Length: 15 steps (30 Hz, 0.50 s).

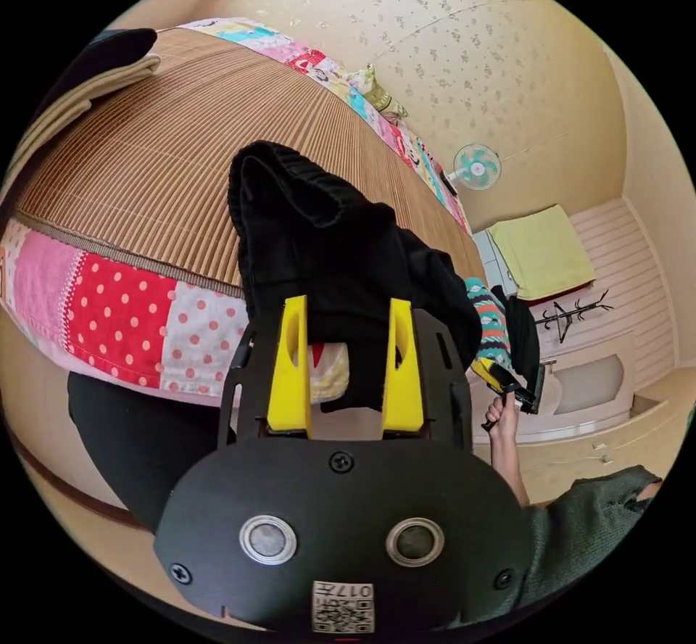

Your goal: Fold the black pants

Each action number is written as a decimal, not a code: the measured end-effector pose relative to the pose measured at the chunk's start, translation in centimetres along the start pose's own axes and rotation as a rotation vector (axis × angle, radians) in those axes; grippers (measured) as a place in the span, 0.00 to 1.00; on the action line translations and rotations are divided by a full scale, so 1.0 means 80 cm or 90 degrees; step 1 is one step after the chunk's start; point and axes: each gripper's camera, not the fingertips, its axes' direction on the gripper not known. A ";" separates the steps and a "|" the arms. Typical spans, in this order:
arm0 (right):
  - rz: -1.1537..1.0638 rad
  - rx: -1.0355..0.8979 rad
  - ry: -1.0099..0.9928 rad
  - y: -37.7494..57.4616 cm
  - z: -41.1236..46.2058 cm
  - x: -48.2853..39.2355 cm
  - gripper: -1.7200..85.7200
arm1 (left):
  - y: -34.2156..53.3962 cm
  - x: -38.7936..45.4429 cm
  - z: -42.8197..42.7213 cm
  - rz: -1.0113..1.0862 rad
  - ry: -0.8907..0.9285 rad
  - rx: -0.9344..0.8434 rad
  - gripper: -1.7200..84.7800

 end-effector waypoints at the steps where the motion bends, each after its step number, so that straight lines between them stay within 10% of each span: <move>1: 0.012 -0.011 0.023 0.016 0.018 -0.004 0.22 | 0.000 -0.002 0.006 -0.020 -0.040 0.002 0.21; 9: -0.048 -0.117 0.169 0.011 0.118 -0.047 0.08 | -0.028 -0.011 0.039 -0.056 -0.163 -0.011 0.08; 15: -0.137 0.123 0.233 -0.041 -0.023 -0.136 0.07 | -0.052 -0.030 -0.066 -0.032 -0.040 0.120 0.01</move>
